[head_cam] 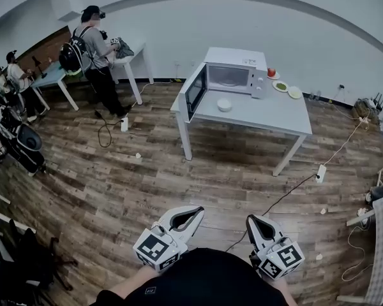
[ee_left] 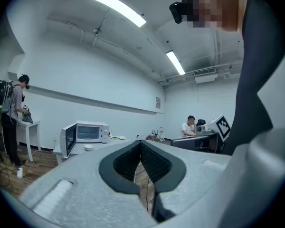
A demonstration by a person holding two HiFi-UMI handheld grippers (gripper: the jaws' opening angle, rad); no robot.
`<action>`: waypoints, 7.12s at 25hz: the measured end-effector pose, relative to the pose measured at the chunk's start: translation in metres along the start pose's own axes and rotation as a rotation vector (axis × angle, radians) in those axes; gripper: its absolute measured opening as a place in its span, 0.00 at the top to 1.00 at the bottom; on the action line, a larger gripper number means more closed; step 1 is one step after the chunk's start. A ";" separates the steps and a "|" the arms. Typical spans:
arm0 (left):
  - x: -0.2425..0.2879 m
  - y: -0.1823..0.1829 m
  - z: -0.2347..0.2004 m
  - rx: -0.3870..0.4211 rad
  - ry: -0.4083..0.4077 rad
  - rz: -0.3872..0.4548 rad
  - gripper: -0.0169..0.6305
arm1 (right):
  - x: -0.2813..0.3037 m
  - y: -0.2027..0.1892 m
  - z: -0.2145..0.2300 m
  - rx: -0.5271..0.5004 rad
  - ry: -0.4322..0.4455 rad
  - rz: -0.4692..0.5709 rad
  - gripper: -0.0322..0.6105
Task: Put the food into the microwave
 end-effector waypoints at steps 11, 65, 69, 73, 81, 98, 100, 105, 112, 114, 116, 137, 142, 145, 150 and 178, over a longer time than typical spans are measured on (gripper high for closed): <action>0.046 0.013 0.045 0.015 0.044 0.008 0.96 | -0.054 -0.009 0.048 0.073 0.047 -0.010 0.93; 0.235 0.016 -0.305 -0.020 0.050 -0.061 0.96 | 0.322 0.046 0.223 0.164 0.094 -0.108 0.93; 0.277 0.016 -0.326 -0.026 0.090 -0.090 0.96 | 0.344 0.049 0.268 0.184 0.106 -0.110 0.93; 0.323 0.018 -0.343 -0.015 0.117 -0.115 0.96 | 0.364 0.059 0.319 0.190 0.123 -0.120 0.93; 0.398 0.017 -0.370 -0.025 0.206 -0.139 0.96 | 0.385 0.077 0.403 0.155 0.173 -0.176 0.93; 0.466 -0.014 -0.438 0.068 0.192 -0.289 0.96 | 0.457 0.071 0.433 0.195 0.195 -0.275 0.93; 0.468 -0.020 -0.450 0.062 0.173 -0.299 0.96 | 0.471 0.069 0.432 0.182 0.182 -0.304 0.93; 0.475 -0.048 -0.479 0.080 0.093 -0.398 0.96 | 0.495 0.069 0.428 0.169 0.133 -0.355 0.93; 0.503 -0.084 -0.505 0.062 0.017 -0.499 0.96 | 0.503 0.052 0.440 0.212 0.065 -0.371 0.93; 0.512 -0.093 -0.509 0.060 0.001 -0.544 0.95 | 0.506 0.048 0.449 0.237 0.061 -0.366 0.93; 0.521 -0.102 -0.511 0.073 -0.014 -0.579 0.90 | 0.510 0.049 0.457 0.236 0.060 -0.359 0.93; 0.570 -0.191 -0.504 0.410 -0.209 -0.874 0.76 | 0.493 0.013 0.461 0.291 -0.014 -0.414 0.93; 0.572 -0.197 -0.499 0.515 -0.235 -0.896 0.76 | 0.482 0.019 0.460 0.282 -0.057 -0.401 0.93; 0.576 -0.203 -0.500 0.576 -0.237 -0.902 0.76 | 0.475 0.019 0.459 0.279 -0.082 -0.404 0.93; 0.579 -0.204 -0.502 0.682 -0.223 -0.897 0.83 | 0.465 0.020 0.458 0.277 -0.127 -0.417 0.93; 0.566 -0.178 -0.503 0.820 -0.227 -0.893 0.92 | 0.485 0.034 0.450 0.225 -0.127 -0.404 0.93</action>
Point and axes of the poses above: the fingertips, and each gripper's own axes: x forward along the fingers, z to its right, y out of its top, the point moved 8 cm from there along -x, backward along the fingers, and after that the axes turned 3 degrees about -y, right-handed, at the moved point
